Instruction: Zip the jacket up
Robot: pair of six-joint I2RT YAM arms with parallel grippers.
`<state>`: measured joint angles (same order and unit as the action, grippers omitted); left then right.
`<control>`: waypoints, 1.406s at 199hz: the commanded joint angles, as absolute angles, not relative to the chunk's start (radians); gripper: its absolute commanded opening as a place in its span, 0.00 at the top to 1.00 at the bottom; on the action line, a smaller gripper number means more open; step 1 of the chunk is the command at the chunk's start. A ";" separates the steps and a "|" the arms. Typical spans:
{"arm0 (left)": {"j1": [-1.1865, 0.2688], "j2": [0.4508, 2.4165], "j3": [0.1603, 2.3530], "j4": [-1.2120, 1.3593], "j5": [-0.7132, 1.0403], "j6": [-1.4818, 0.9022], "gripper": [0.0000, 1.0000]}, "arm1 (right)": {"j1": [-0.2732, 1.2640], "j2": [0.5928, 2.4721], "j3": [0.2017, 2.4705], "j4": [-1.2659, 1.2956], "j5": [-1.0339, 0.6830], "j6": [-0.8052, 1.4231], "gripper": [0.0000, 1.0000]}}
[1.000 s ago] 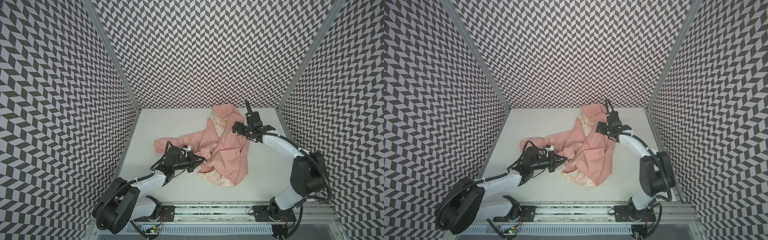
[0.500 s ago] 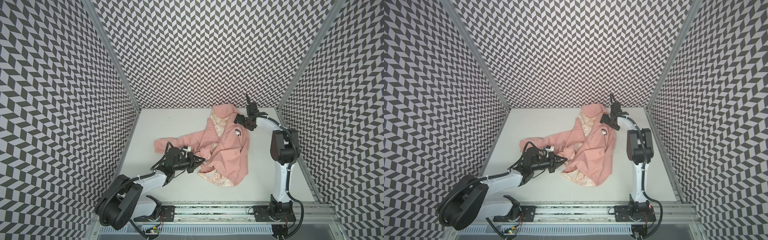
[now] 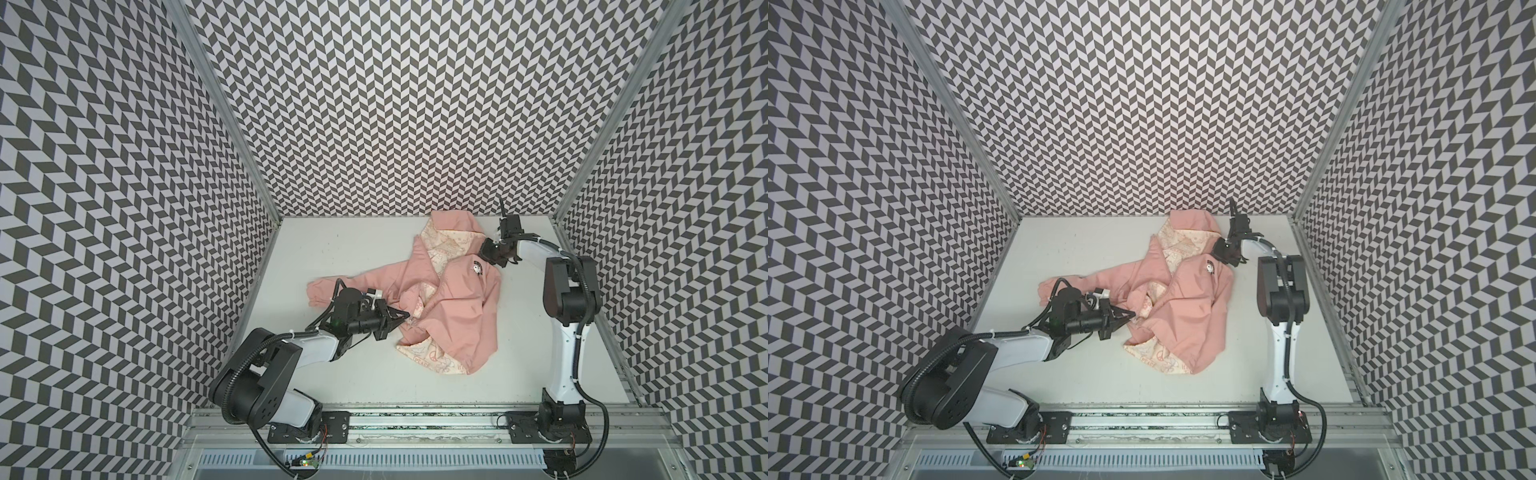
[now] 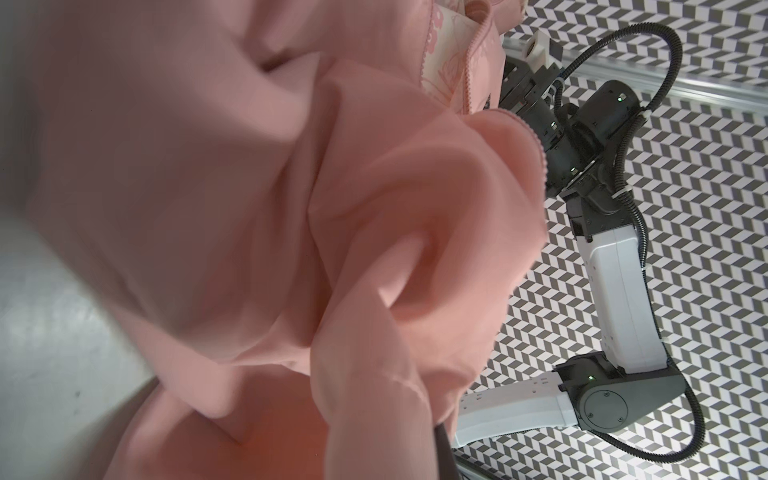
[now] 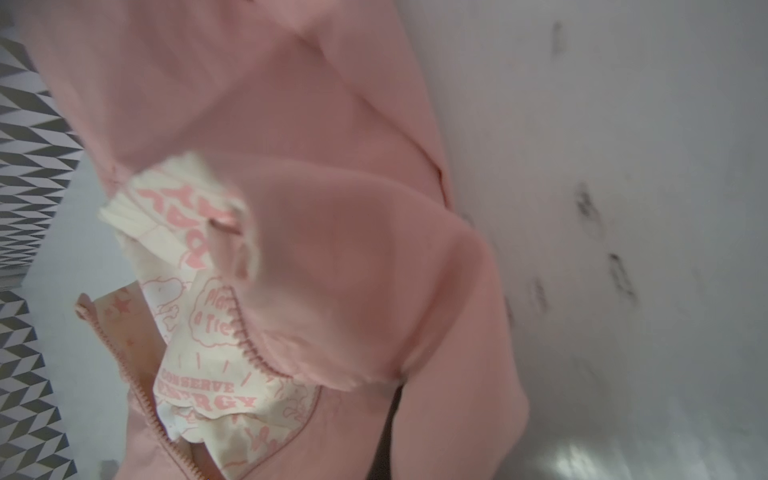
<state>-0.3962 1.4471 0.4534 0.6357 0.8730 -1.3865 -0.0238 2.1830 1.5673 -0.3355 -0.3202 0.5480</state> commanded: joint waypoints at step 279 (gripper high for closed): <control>-0.343 2.233 2.326 -0.787 1.014 -0.500 1.00 | 0.071 1.278 0.441 0.386 0.244 1.189 1.00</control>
